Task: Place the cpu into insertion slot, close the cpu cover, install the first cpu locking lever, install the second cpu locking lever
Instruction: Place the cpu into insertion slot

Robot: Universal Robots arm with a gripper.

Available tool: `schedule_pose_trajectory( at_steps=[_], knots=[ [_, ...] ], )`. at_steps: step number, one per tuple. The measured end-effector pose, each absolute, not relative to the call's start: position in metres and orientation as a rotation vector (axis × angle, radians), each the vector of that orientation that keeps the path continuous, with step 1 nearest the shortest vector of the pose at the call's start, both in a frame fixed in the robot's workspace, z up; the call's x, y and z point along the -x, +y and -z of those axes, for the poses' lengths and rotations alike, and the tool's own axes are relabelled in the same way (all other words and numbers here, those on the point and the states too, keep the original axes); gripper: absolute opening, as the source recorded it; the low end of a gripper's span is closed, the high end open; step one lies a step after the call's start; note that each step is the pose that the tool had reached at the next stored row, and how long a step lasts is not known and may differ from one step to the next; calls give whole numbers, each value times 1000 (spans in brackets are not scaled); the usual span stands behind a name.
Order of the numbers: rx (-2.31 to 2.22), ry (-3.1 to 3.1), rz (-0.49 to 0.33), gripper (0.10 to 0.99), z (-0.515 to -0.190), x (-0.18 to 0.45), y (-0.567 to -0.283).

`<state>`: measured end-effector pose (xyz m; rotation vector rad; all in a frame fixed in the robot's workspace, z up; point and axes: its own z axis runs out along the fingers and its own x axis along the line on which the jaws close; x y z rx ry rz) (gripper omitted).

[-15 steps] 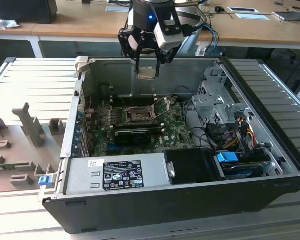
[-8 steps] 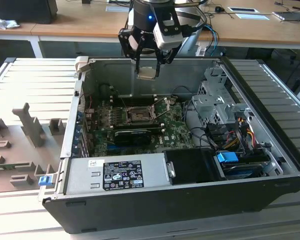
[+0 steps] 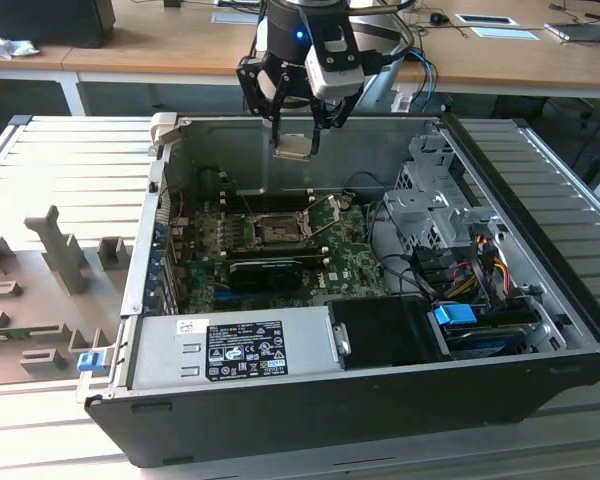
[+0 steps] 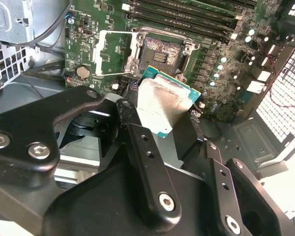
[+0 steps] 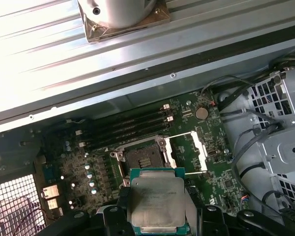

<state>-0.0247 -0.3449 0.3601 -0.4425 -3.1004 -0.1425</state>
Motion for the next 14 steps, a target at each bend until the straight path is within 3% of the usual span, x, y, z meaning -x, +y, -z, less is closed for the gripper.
schedule_pose_trajectory(
  at_steps=[14],
  knots=[
    [513, -3092, 143, 525, -360, 25, -345]
  ],
)
